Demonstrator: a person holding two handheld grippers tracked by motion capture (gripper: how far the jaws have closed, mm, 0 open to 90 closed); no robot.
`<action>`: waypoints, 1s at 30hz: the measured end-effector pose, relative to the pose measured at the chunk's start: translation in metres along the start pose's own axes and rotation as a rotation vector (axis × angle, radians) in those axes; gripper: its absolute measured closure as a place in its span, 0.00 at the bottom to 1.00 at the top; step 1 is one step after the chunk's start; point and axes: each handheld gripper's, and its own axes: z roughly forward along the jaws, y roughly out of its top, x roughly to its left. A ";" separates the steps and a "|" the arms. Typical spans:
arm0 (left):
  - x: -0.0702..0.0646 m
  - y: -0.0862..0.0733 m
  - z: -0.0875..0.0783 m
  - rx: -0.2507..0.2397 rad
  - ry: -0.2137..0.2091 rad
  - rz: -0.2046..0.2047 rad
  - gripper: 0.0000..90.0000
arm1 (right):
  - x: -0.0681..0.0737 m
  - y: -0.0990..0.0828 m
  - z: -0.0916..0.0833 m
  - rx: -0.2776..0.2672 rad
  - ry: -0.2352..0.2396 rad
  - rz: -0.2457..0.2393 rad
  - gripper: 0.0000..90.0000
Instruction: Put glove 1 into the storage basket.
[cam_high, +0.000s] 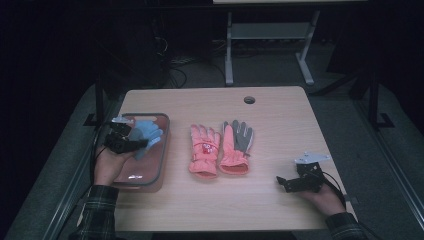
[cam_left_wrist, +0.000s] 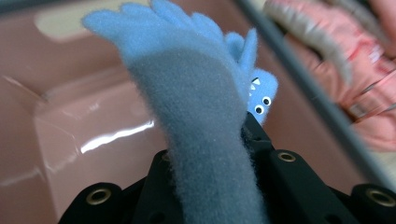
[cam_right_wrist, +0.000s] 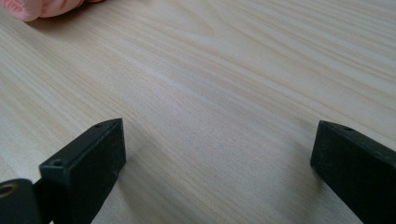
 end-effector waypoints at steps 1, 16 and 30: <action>0.001 -0.001 0.005 0.014 0.002 0.001 0.83 | 0.000 0.000 0.000 0.000 0.000 0.000 0.03; 0.007 -0.011 0.038 0.169 -0.056 0.007 0.74 | 0.000 0.000 0.000 -0.001 0.002 -0.002 0.03; 0.008 -0.013 0.034 0.135 -0.050 0.033 0.24 | 0.000 0.000 0.000 0.000 0.002 -0.002 0.03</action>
